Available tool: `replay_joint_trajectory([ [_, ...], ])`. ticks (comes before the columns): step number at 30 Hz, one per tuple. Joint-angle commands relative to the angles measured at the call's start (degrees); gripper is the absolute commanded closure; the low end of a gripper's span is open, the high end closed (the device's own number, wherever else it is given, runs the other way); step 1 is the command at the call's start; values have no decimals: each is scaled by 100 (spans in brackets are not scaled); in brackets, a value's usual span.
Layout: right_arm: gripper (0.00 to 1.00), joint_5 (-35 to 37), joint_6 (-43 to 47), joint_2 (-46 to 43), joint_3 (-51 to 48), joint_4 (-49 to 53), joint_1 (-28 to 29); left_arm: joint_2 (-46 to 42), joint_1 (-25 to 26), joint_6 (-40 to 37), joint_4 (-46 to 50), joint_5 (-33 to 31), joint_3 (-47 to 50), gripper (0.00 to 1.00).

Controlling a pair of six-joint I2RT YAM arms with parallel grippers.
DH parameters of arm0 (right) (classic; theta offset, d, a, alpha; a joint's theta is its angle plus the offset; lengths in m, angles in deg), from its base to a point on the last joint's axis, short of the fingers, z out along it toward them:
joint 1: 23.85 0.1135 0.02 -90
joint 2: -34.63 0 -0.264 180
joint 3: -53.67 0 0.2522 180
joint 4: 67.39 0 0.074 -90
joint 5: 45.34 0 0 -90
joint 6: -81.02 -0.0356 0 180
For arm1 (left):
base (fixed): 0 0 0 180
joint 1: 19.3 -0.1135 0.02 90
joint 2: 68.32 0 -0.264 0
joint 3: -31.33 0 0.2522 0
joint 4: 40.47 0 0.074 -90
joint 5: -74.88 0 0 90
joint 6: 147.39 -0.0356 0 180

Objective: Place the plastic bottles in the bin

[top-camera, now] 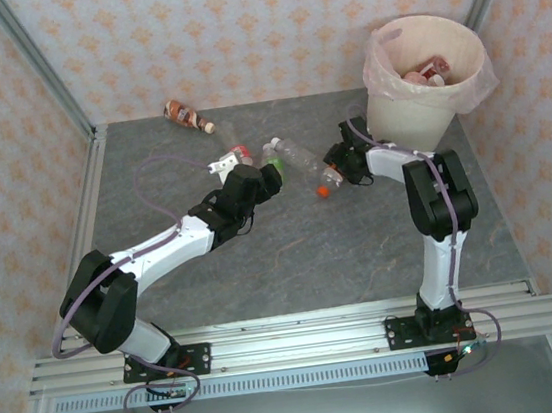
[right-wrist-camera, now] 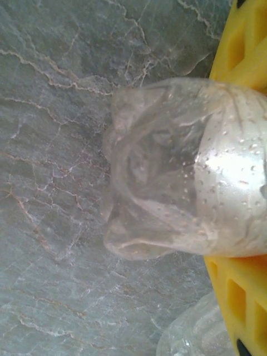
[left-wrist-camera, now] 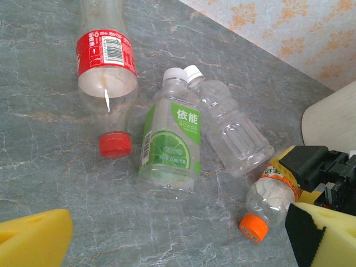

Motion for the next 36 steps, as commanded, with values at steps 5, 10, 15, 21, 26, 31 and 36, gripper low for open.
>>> replay_joint_trajectory([
  [5, 48, 68, 154, -638, -675, -190, -141, 37, -25, 100, 43, -137, 17, 0],
  [10, 53, 67, 297, -1104, -1080, -219, -157, 104, -25, 127, 6, -76, 2, 0],
  [15, 55, 54, 458, -1581, -1369, -231, -163, 199, -25, 153, -27, 5, -43, 0],
  [21, 58, -26, 667, -2015, -1487, -281, -157, 246, -25, 179, -52, 3, -50, 0],
  [26, 59, -351, 897, -2261, -1467, -540, -158, 274, -25, 195, -37, 3, -71, 0],
  [31, 59, -526, 1421, -2601, -1233, -475, -157, 274, -26, 188, -7, -13, -73, 0],
  [36, 60, -587, 1685, -2890, -822, -196, -187, 282, -34, 205, 1, -16, -71, 0],
])
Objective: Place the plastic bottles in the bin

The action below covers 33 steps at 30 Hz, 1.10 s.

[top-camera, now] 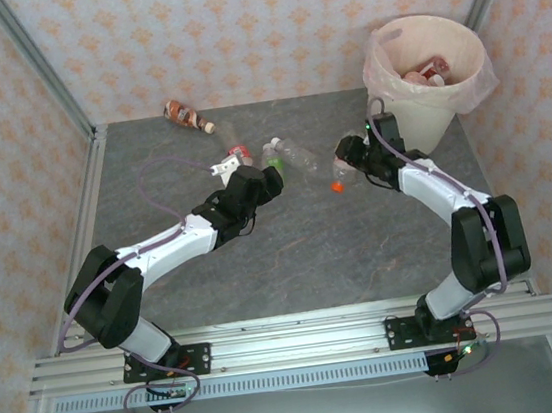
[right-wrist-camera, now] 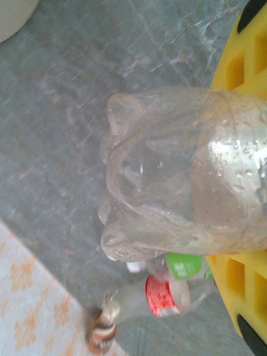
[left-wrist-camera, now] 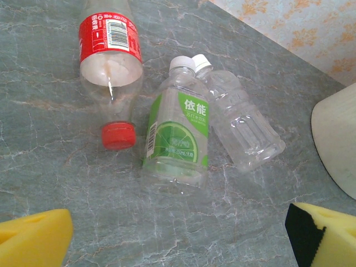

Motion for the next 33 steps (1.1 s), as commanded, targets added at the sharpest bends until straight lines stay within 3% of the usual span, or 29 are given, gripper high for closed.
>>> replay_joint_trajectory([
  [1, 60, -105, 296, -355, 441, 118, -70, 103, -34, 69, 3, -57, -81, 0],
  [13, 60, -1235, 377, -436, 1594, 121, -428, 143, -34, 75, 66, -32, -150, 0],
  [21, 60, -1249, 590, -45, 2812, 519, -646, 108, -34, 81, 111, -80, -121, 0],
  [33, 60, -1363, -881, 930, 4416, 678, -1926, -81, -35, 126, 176, -212, 76, 0],
])
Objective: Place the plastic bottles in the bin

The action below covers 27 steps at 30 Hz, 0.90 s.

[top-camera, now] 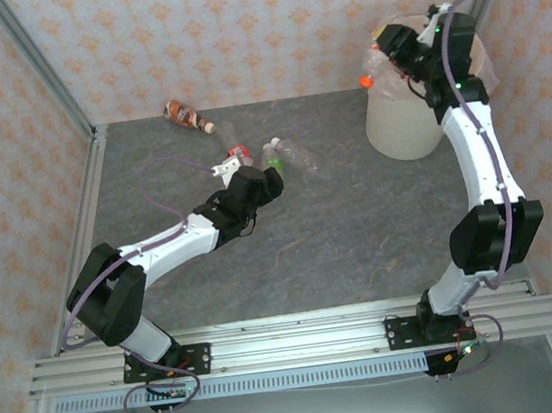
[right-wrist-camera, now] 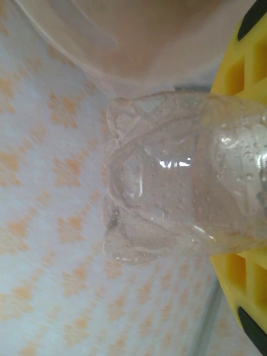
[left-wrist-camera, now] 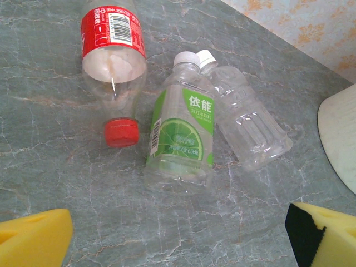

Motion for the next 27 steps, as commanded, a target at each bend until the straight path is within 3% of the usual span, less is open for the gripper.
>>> replay_joint_trajectory([
  [1, 60, -56, -753, 277, 462, 96, -444, -186, -42, 125, 167, -219, 98, 0],
  [9, 58, 49, -1819, 956, 938, -23, -1247, -226, -52, 125, 223, -262, 111, 0],
  [21, 50, 1342, -2568, 1496, 1232, -248, -1347, -125, -56, 191, 235, -243, 98, 0],
  [27, 34, 1631, -2740, 1828, 1566, -73, -1352, -59, -91, 188, 232, -197, 68, 0],
])
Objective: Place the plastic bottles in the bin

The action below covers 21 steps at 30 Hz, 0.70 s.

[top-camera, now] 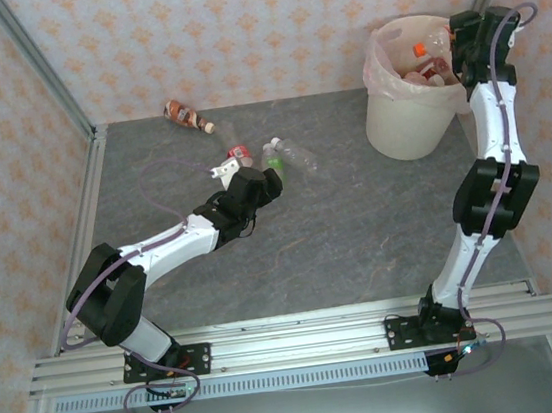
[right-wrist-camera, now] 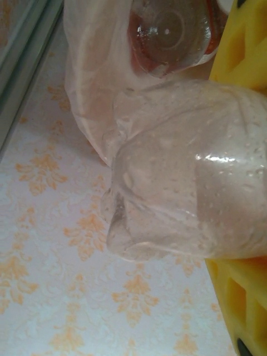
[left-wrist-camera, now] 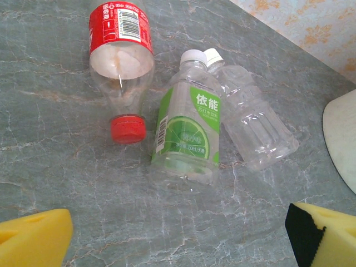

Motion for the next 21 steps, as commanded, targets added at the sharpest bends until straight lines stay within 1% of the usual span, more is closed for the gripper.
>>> replay_joint_trajectory([
  [1, 31, 379, -122, 104, 347, -26, -23, -54, -69, 58, 197, -154, 26, 0],
  [3, 21, 531, 13, 127, 520, 252, -15, -54, -80, 60, 204, -150, 35, 0],
  [4, 18, 613, 94, 121, 591, 382, -22, -54, -88, 61, 192, -154, 40, 0],
  [8, 16, 819, 410, -47, 607, 609, -15, -24, -93, 106, 131, -116, 50, 0],
  [11, 15, 1088, 603, -299, 349, 602, -26, 54, -98, 130, 109, -38, -4, 0],
  [14, 14, 1344, 805, -606, -64, 373, -30, 111, -98, 128, 109, 21, -61, 0],
  [17, 13, 1337, 1035, -791, -270, 285, -20, 130, -102, 131, 101, 47, -105, 0],
  [21, 10, 1155, 1309, -1055, -546, 223, -16, 126, -114, 141, 105, 69, -133, 0],
])
